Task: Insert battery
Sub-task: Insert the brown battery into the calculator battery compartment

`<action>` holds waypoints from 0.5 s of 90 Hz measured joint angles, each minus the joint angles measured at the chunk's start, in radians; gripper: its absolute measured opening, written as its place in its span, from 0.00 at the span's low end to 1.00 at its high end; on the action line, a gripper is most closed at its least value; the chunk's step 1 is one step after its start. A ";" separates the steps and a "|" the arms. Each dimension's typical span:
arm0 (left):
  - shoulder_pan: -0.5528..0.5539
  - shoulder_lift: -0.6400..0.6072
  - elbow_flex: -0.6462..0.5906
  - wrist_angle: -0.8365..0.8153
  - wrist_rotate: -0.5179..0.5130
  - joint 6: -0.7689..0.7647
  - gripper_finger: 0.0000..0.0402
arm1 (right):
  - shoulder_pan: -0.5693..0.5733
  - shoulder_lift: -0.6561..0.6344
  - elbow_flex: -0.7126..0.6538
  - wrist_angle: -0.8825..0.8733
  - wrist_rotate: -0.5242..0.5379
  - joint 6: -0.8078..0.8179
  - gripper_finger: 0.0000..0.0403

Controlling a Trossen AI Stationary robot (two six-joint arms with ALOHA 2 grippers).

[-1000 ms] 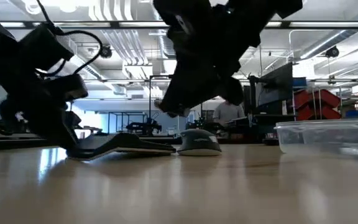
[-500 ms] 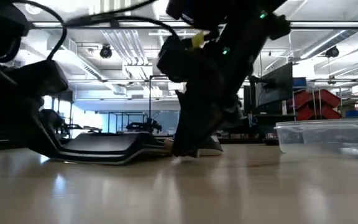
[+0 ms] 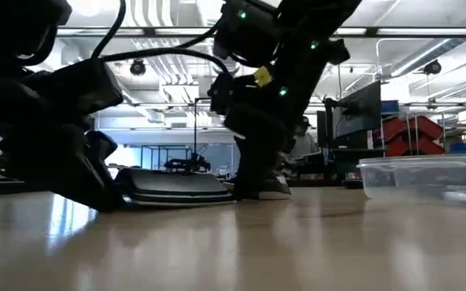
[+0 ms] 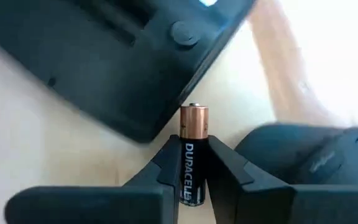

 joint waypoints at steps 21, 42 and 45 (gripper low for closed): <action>0.004 -0.025 0.003 -0.040 0.001 0.021 0.25 | 0.004 -0.093 -0.006 -0.102 0.096 0.004 0.08; 0.006 -0.178 0.001 -0.181 -0.003 0.018 0.25 | 0.079 -0.100 -0.043 0.113 0.149 0.068 0.08; 0.005 -0.213 0.001 -0.200 -0.009 0.017 0.25 | 0.087 -0.094 -0.050 0.172 0.151 0.068 0.08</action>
